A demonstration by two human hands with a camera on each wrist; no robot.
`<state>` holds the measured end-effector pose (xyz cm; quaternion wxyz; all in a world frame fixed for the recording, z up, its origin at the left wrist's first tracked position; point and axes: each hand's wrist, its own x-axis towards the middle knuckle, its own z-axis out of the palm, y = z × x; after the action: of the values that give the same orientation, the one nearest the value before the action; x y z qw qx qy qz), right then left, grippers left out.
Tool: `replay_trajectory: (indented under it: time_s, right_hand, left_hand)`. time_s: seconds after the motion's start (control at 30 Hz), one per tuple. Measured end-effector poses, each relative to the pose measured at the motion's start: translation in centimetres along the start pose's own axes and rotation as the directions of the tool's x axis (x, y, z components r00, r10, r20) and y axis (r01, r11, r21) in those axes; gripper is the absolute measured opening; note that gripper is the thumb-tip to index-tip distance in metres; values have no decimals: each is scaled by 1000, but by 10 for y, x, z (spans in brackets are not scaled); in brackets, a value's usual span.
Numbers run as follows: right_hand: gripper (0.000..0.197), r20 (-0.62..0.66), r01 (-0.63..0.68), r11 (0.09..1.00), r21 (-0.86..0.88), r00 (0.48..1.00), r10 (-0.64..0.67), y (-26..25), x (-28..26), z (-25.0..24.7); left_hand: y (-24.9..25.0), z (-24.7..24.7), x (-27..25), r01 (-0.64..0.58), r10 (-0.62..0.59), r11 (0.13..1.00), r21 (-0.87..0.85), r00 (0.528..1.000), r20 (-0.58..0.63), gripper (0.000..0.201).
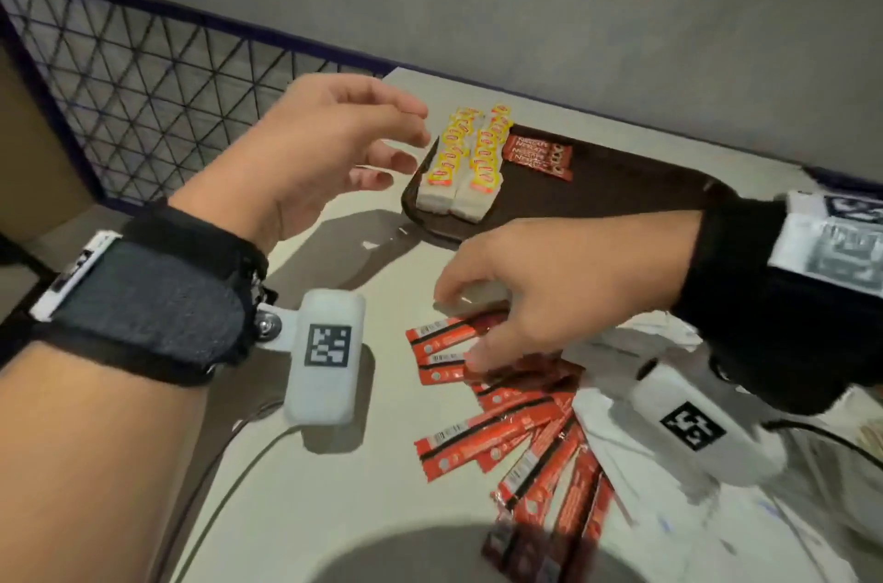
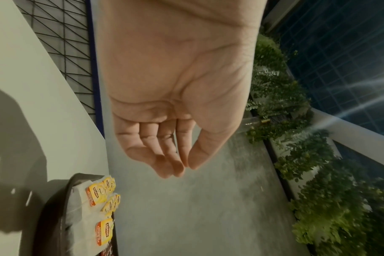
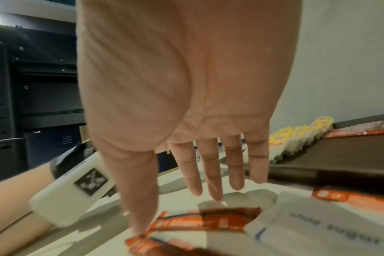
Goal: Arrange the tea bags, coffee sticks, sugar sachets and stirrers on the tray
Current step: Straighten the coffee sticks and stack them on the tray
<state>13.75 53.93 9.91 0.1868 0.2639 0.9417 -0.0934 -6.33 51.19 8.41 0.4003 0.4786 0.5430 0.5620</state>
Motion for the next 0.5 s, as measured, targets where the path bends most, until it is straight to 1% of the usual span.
replay_trajectory:
  time_s: [0.03, 0.07, 0.1, 0.17, 0.27, 0.33, 0.4, 0.47, 0.5]
  right_hand:
    - [61, 29, 9, 1000, -30, 1000, -8, -4, 0, 5]
    - [64, 40, 11, 998, -61, 999, -8, -6, -1, 9]
    - [62, 34, 5, 997, -83, 999, -2, -8, -3, 12]
    - [50, -8, -23, 997, -76, 1000, 22, -9, -5, 18]
    - [21, -66, -39, 999, 13, 997, 40, -11, -8, 25]
    - [13, -106, -33, 999, 36, 994, 37, -11, -9, 30]
    - [6, -165, -7, 1000, 24, 986, 11, -12, -11, 34]
    - [7, -235, 23, 1000, 18, 972, -18, -12, -16, 35]
    - [8, -277, 31, 999, 44, 961, -18, -11, -19, 33]
  left_hand:
    - [-1, -1, 0, 1, -1, 1000, -7, 1000, 0, 11]
    - [-1, -1, -1, 3, -3, 1000, -9, 1000, 4, 11]
    - [-2, 0, -2, 6, -6, 1000, -6, 1000, 7, 11]
    - [-2, 4, -3, 8, -8, 1000, 3, 1000, 17, 11]
    - [-1, 9, -4, 0, -1, 1000, 21, 998, 58, 9]
    - [-2, 13, -4, -3, 1, 1000, 28, 997, 83, 9]
    - [-3, 15, -4, -5, 1, 999, 37, 996, 92, 10]
    - [-3, 16, -4, -11, 7, 999, 46, 995, 95, 11]
    - [-3, 16, -4, -18, 13, 998, 53, 995, 96, 11]
